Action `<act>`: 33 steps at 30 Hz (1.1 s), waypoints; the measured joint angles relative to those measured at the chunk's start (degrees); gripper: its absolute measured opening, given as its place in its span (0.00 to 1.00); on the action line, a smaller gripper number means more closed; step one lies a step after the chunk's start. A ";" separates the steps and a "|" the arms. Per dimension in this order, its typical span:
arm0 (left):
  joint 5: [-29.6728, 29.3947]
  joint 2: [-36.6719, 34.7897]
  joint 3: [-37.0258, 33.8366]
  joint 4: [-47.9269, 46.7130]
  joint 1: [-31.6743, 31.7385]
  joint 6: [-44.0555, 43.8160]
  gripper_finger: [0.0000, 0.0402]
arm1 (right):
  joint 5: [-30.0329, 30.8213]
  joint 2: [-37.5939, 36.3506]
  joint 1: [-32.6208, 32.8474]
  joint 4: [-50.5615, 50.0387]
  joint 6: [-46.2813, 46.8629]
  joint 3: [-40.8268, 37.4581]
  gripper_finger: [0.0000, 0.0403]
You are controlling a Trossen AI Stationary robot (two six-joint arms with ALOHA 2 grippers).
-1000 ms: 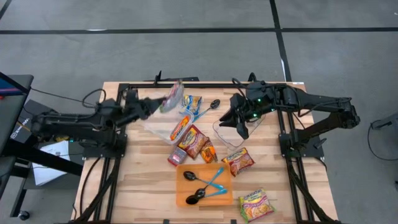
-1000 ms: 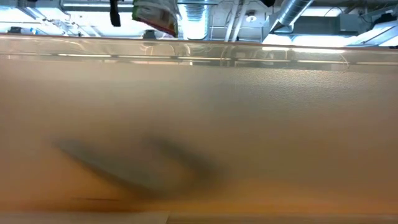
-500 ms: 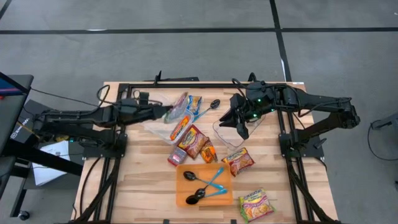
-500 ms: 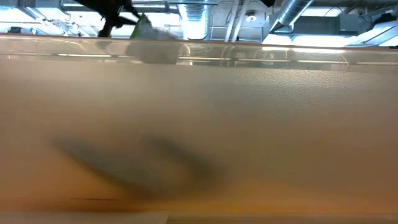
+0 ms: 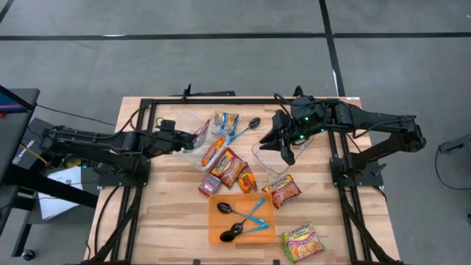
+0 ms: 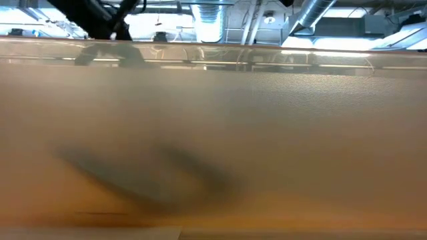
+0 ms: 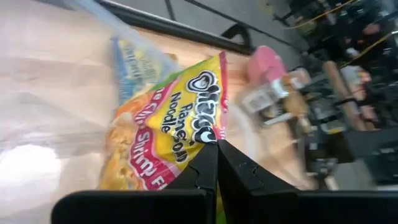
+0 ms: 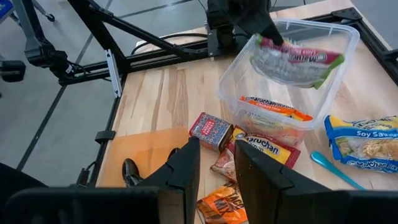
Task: Pick & Place Food Item
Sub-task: Put the green noodle pack into the transparent container
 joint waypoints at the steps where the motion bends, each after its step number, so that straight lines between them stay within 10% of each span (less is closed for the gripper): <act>1: 0.01 0.24 -0.55 0.04 0.27 0.00 0.00 | -0.02 0.00 0.00 -0.02 0.00 0.00 0.23; 33: 3.58 0.36 -10.99 16.74 1.83 3.37 0.06 | -0.02 0.00 0.11 -0.46 0.02 0.00 0.23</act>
